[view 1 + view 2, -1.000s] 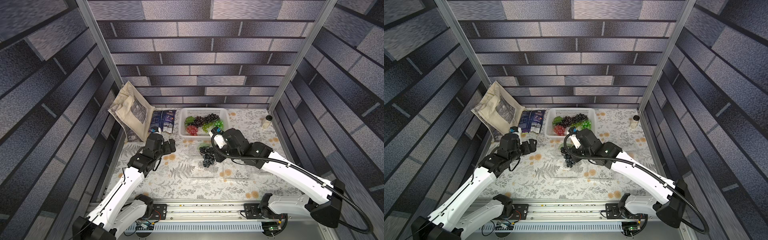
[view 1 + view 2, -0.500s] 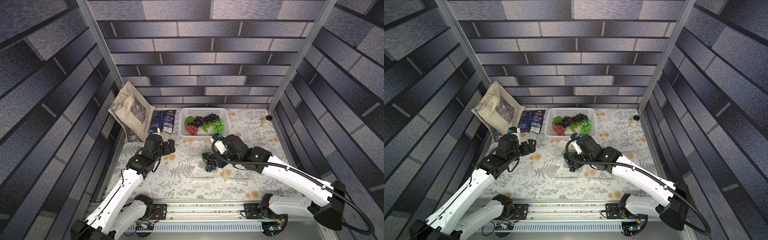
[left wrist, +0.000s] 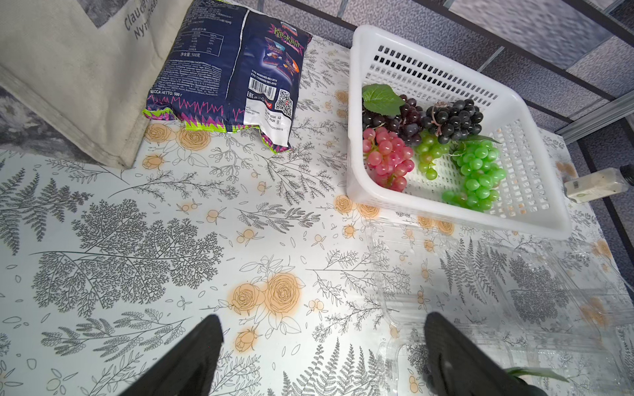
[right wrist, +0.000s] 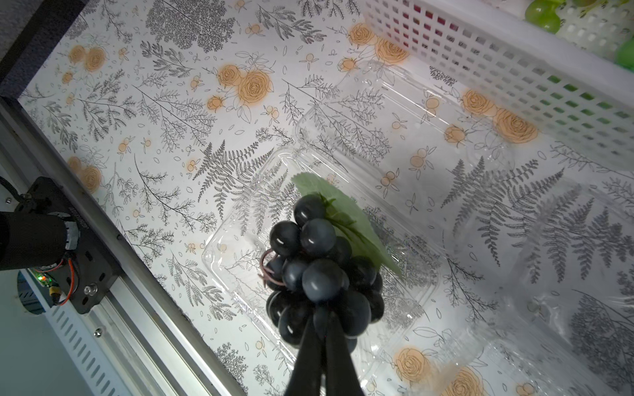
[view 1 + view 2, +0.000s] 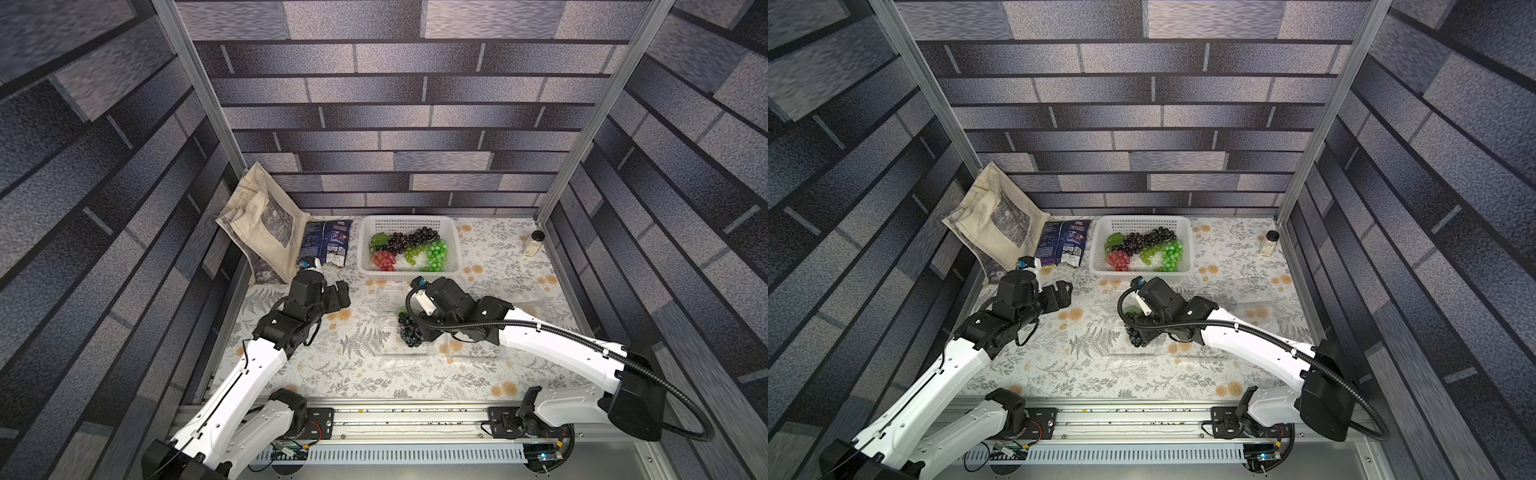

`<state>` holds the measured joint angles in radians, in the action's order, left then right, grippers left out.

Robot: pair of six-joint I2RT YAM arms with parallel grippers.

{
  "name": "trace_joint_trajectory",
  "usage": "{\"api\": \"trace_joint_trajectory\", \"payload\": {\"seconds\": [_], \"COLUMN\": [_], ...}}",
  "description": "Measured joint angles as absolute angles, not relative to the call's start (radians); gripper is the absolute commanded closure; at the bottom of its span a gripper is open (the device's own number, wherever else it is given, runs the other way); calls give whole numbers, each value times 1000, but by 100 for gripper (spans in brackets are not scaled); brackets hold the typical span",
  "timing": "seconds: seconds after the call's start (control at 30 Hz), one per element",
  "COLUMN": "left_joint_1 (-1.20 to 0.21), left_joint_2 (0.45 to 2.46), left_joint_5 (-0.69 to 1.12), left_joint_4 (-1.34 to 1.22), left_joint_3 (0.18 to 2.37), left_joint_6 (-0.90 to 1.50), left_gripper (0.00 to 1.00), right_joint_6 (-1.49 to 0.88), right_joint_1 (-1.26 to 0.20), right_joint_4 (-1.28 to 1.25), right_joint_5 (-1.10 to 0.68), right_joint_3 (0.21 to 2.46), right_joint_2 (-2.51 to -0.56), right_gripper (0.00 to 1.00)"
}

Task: Pack grapes into containers
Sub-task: Place the grape into the packing box.

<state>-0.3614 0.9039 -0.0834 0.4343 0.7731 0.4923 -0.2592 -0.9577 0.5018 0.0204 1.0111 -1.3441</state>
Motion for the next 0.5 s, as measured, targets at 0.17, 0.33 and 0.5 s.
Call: {"api": "trace_joint_trajectory", "payload": {"seconds": [0.17, 0.33, 0.5], "left_joint_1": [-361, -361, -361], "left_joint_2": [904, 904, 904], "left_joint_5": [-84, -86, -86], "left_joint_4": [434, 430, 426], "left_joint_3": [772, 769, 767], "left_joint_6": [492, 492, 492], "left_gripper": [5, 5, 5], "right_joint_6": [-273, -286, -304], "right_joint_1": [-983, -1011, -1025], "right_joint_4": [450, 408, 373], "right_joint_5": [9, -9, -20], "right_joint_3": [1011, 1011, 1011], "right_joint_2": [-1396, -1462, -1514], "right_gripper": [100, 100, 100]}}
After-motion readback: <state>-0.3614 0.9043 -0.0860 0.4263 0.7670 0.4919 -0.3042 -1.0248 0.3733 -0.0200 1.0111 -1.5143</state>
